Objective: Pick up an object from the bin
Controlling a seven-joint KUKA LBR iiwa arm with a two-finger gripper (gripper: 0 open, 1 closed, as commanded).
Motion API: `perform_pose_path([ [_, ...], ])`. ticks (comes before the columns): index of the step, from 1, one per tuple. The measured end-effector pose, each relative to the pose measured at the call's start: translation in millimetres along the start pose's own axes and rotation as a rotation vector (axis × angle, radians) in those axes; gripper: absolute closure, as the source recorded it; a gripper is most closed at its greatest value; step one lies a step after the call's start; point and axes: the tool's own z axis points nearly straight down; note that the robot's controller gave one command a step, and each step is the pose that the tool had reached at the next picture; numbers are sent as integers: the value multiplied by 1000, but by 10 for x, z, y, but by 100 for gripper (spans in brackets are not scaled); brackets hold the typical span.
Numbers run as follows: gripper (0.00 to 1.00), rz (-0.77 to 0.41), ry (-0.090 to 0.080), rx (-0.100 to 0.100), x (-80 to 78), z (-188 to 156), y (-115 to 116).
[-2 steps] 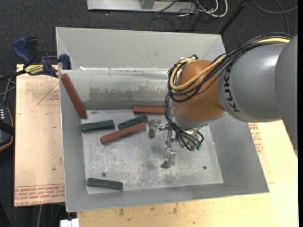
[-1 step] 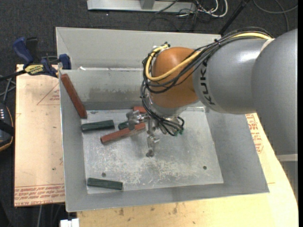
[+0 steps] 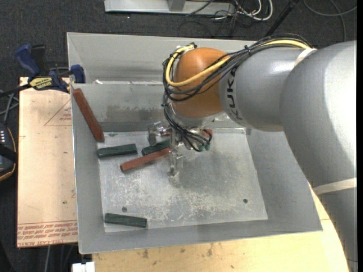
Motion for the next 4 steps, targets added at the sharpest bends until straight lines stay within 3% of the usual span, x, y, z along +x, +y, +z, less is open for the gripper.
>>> perform_pose_path([
  [1,100,-56,4,1,-337,218,301],
  [2,100,-56,4,1,-337,218,300],
  [3,100,-203,9,1,87,-609,184],
  [4,100,-203,9,1,87,-609,184],
])
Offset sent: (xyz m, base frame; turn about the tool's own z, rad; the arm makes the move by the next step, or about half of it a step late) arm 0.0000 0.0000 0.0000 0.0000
